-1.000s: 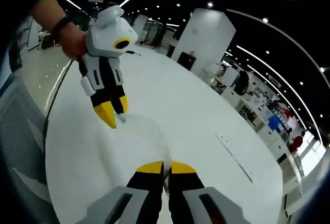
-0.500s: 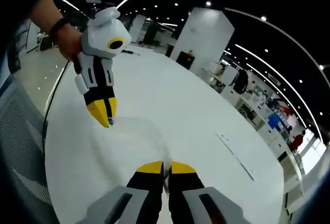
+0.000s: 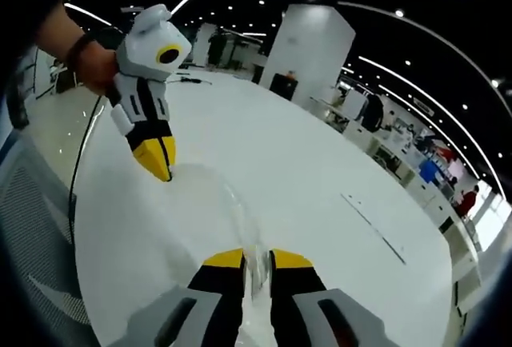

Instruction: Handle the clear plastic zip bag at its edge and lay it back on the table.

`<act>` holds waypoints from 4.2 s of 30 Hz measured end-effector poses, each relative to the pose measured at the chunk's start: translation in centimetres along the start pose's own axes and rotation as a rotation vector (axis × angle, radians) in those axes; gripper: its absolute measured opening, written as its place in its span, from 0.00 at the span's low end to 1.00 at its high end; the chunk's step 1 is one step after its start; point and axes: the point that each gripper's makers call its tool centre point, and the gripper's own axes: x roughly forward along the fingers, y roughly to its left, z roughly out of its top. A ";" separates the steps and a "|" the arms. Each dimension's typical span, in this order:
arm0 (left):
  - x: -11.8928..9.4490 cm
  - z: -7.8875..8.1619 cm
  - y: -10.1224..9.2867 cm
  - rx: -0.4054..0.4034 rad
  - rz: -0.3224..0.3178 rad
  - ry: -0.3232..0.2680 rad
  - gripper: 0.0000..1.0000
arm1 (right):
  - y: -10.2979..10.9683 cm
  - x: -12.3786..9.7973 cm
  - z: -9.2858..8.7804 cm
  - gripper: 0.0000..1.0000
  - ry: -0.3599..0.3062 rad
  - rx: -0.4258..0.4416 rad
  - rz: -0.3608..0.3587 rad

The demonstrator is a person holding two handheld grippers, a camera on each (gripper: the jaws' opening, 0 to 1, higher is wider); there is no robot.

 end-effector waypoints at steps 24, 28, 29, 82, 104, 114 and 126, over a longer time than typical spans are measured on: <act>-1.9 7.9 7.9 0.307 0.349 -0.061 0.00 | -0.2 0.3 1.5 0.23 -0.006 -0.054 -0.006; -4.2 12.1 7.9 0.389 0.423 -0.116 0.00 | -0.1 0.6 1.8 0.23 -0.007 -0.039 -0.006; -4.5 12.8 7.9 0.413 0.441 -0.127 0.00 | -0.1 0.7 1.9 0.23 -0.007 -0.038 -0.006; 0.5 -0.6 -4.0 0.704 0.203 0.148 0.00 | 10.4 -0.6 4.7 0.15 0.003 -0.569 0.222; 0.2 -1.6 -4.9 0.698 0.150 0.154 0.00 | 12.1 0.3 3.9 0.02 0.034 -0.719 0.282; -0.1 -2.1 -4.8 0.652 0.136 0.137 0.00 | 12.2 0.3 3.9 0.00 0.031 -0.683 0.266; -0.3 -2.3 -5.1 0.645 0.133 0.122 0.00 | 12.5 -0.1 4.0 0.00 0.022 -0.711 0.258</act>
